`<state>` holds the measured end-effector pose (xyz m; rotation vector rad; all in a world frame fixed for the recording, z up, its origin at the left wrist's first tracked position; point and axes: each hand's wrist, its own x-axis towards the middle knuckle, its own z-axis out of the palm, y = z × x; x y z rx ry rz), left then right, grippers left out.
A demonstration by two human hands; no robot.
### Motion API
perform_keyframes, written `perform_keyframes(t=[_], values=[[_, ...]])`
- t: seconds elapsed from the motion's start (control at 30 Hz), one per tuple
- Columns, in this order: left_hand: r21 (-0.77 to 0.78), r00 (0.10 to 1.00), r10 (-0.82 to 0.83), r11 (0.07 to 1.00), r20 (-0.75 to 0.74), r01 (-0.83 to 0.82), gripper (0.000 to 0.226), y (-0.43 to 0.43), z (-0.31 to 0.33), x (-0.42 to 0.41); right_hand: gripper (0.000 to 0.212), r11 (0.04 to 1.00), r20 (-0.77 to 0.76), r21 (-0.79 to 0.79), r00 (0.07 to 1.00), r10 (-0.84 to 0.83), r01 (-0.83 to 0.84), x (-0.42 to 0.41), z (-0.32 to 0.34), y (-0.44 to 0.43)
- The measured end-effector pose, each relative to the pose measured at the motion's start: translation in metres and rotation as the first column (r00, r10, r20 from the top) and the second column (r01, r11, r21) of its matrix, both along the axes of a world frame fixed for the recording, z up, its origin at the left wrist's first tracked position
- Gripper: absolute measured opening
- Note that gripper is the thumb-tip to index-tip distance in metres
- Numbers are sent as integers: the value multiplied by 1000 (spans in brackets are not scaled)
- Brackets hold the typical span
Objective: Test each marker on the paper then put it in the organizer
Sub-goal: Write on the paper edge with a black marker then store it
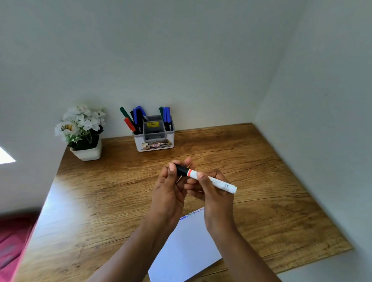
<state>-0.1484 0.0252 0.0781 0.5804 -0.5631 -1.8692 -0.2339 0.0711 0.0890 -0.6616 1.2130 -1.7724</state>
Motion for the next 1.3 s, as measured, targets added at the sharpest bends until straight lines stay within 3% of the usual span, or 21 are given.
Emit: perform_keyframes(t=[0.03, 0.1, 0.2, 0.33, 0.47, 0.6, 0.67, 0.73, 0.77, 0.83, 0.87, 0.9, 1.07, 1.3], values=[[-22, 1000, 0, 1000, -20, 0, 19, 0, 1, 2, 26, 999, 100, 43, 995, -15, 11, 6, 1, 0], [-29, 999, -25, 999, -37, 24, 17, -1, 2, 5, 28, 990, 150, 129, 988, 45, -65, 17, 0, -1], [2, 1000, -9, 1000, -13, 9, 23, -3, -2, 8, 20, 956, 43, 143, 966, 253, -257, 22, -5, 1], [-27, 986, 162, 986, -28, -163, 24, -25, -6, 26, 10, 913, -64, 292, 947, 315, -284, -22, -4, -5], [-110, 985, 64, 993, 158, -47, 24, -36, -10, 43, 26, 781, -104, 417, 829, 549, -465, -40, 1, -10], [-209, 928, 23, 976, 371, 59, 27, -35, -18, 45, 12, 673, -159, 508, 709, 687, -538, -33, 3, -21], [-268, 848, 9, 951, 531, 157, 37, -33, -28, 53, 10, 652, -136, 526, 703, 698, -546, -35, -1, -27], [-311, 662, -6, 879, 750, 361, 53, -29, -45, 67, 8, 682, -93, 509, 754, 651, -525, -37, -4, -34], [-312, 501, 24, 809, 865, 499, 66, -26, -57, 75, 8, 715, -90, 492, 788, 609, -497, -39, -5, -40], [-213, 66, 261, 589, 963, 780, 88, -23, -83, 90, 12, 796, -141, 449, 847, 512, -406, -41, -3, -55], [-126, -83, 388, 484, 918, 866, 94, -23, -93, 93, 14, 835, -179, 425, 872, 456, -349, -42, -3, -66], [-54, -161, 460, 419, 873, 906, 96, -24, -100, 95, 15, 868, -217, 404, 892, 398, -289, -43, -2, -77], [-46, -210, 508, 447, 836, 893, 91, -50, -99, 86, 29, 964, -424, 262, 891, 161, -49, -43, 9, -141], [-146, -157, 529, 487, 834, 861, 96, -57, -108, 87, 19, 985, -721, 168, 686, 95, 40, -39, 9, -212]])
